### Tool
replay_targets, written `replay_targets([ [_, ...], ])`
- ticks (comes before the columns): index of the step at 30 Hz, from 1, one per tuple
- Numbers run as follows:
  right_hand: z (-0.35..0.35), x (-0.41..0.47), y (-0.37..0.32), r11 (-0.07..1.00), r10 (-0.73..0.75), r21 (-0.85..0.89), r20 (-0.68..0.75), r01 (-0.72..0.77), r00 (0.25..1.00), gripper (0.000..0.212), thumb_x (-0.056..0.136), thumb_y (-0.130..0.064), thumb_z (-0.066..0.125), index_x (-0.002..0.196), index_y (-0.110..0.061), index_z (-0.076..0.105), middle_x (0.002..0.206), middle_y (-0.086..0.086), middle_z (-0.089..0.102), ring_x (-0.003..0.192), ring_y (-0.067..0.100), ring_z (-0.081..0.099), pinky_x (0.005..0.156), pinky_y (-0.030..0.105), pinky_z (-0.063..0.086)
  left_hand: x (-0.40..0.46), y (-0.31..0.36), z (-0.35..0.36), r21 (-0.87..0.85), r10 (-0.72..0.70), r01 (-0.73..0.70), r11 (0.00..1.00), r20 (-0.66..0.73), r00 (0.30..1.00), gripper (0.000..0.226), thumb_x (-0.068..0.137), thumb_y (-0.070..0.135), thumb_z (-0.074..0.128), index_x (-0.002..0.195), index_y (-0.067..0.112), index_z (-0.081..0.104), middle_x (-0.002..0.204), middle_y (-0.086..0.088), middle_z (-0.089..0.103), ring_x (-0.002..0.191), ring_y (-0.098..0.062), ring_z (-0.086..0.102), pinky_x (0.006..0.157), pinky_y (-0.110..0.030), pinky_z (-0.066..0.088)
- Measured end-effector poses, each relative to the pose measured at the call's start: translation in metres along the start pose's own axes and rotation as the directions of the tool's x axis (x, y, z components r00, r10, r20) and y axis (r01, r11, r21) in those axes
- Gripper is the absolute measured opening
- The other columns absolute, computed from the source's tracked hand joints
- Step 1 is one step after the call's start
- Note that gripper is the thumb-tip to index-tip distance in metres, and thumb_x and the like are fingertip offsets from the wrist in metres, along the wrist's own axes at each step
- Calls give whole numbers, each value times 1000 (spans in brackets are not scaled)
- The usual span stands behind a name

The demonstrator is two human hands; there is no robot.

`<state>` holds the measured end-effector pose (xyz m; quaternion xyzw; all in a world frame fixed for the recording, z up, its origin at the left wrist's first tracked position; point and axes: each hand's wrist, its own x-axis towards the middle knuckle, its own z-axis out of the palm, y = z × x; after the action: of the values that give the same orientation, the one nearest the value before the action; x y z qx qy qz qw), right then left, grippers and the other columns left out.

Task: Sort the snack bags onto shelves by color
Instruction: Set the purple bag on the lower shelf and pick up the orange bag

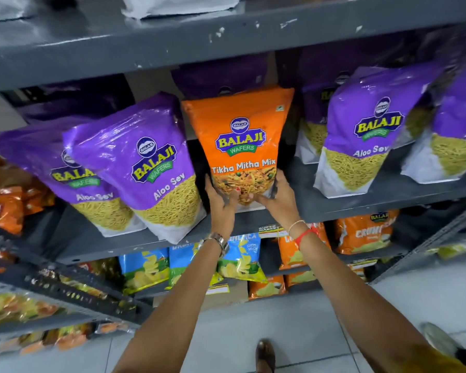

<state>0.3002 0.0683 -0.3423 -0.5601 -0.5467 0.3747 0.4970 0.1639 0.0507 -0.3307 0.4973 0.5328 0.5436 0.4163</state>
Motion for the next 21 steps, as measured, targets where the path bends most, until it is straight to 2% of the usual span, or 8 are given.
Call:
replay_targets([
  [3, 1, -4, 2, 1000, 11, 1, -56, -11, 998, 81, 54, -52, 76, 122, -14, 54, 118, 16, 63, 113, 29, 60, 90, 48, 53, 7, 2, 0, 81, 48, -50, 995, 22, 999, 71, 85, 14, 56, 142, 6, 14, 141, -9, 37, 127, -14, 37, 105, -25, 34],
  [6, 0, -15, 0, 1000, 20, 14, -95, -19, 995, 79, 52, -51, 76, 118, -12, 57, 114, 17, 64, 108, 31, 61, 87, 51, 54, 0, 5, -2, 116, 45, -47, 992, 18, 999, 62, 85, 2, 55, 138, 4, 22, 129, -6, 43, 120, -12, 41, 100, -23, 35],
  [8, -3, -26, -1, 1000, 22, 21, -110, -19, 994, 78, 50, -51, 76, 115, -12, 58, 112, 17, 66, 108, 29, 62, 86, 50, 55, -10, 8, -5, 145, 51, -54, 988, 27, 998, 60, 85, 1, 55, 136, 3, 24, 125, -2, 43, 116, -11, 43, 96, -20, 36],
  [13, -10, -61, -17, 999, -41, 6, -122, 42, 992, 70, 51, -51, 79, 111, -19, 60, 109, 17, 68, 103, 32, 65, 83, 52, 55, -50, 26, -17, 138, 89, -88, 987, -5, 996, 61, 87, -2, 51, 139, 5, 21, 122, 5, 43, 111, -6, 44, 79, 3, 37],
  [15, -10, -75, -29, 997, -78, 9, -131, 80, 988, 68, 53, -50, 80, 111, -20, 62, 108, 17, 68, 102, 31, 64, 83, 54, 55, -66, 37, -25, 118, 116, -112, 987, -33, 993, 57, 87, -1, 51, 137, 3, 23, 125, -3, 47, 113, -15, 48, 84, -6, 43],
  [17, -9, -88, -46, 992, -119, 14, -139, 122, 983, 63, 54, -47, 82, 110, -28, 62, 108, 14, 67, 103, 30, 64, 83, 55, 55, -81, 49, -37, 86, 162, -157, 984, -58, 985, 56, 86, 4, 55, 135, 3, 27, 133, -14, 48, 122, -25, 46, 102, -31, 43],
  [18, -9, -95, -57, 989, -144, 16, -139, 147, 980, 61, 55, -45, 83, 110, -33, 62, 109, 13, 67, 104, 29, 63, 84, 53, 55, -87, 56, -44, 71, 186, -181, 981, -72, 980, 58, 85, 7, 56, 135, 6, 28, 135, -10, 47, 125, -23, 45, 107, -37, 39],
  [21, -5, -110, -86, 974, -215, 47, -128, 223, 968, 62, 56, -43, 85, 113, -33, 62, 111, 12, 67, 107, 25, 64, 85, 52, 56, -107, 84, -65, 54, 251, -245, 968, -128, 960, 55, 84, 13, 58, 133, 16, 33, 131, 1, 50, 123, -15, 47, 108, -40, 37],
])
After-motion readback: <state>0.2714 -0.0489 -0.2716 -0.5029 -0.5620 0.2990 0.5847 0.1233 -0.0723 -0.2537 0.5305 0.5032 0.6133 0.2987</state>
